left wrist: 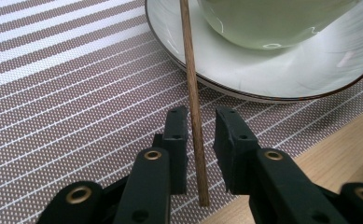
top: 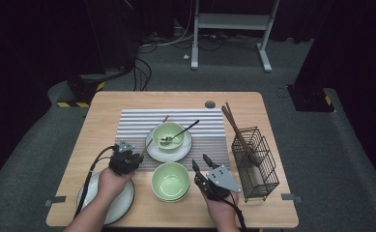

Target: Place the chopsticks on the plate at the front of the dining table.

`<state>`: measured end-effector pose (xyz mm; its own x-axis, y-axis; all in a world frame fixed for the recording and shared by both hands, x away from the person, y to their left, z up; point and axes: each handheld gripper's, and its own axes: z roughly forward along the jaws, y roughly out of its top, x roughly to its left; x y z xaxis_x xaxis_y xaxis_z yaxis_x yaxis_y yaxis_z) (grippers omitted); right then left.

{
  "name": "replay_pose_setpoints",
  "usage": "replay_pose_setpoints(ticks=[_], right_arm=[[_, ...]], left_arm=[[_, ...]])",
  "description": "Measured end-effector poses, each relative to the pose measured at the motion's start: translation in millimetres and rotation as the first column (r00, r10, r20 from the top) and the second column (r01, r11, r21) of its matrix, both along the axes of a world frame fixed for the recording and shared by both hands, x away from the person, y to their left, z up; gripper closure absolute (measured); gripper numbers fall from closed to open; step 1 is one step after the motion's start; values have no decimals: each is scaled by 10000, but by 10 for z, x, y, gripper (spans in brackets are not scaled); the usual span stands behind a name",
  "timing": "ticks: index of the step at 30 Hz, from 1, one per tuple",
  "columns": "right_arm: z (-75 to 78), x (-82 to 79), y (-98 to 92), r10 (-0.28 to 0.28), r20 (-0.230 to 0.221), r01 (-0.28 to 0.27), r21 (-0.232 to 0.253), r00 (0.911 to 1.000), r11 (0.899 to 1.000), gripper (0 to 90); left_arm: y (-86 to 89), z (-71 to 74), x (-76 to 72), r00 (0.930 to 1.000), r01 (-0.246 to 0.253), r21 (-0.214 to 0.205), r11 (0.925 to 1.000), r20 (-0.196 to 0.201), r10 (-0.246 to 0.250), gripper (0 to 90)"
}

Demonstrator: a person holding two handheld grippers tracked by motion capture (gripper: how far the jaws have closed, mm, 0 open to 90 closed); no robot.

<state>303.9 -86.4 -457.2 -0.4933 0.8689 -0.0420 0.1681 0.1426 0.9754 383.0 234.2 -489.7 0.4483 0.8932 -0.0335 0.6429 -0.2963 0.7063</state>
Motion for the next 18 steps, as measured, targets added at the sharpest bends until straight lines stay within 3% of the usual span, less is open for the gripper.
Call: replay_pose_setpoints(ticks=[6, 18], right_arm=[[5, 6, 1, -145, -33, 145, 164, 9999, 9998, 586], [7, 21, 18, -461, -84, 460, -132, 9989, 9989, 573]], left_arm=[[-3, 57, -62, 9990, 65, -61, 10000, 441, -62, 679], [133, 157, -359, 9891, 273, -161, 9995, 1452, -247, 580]])
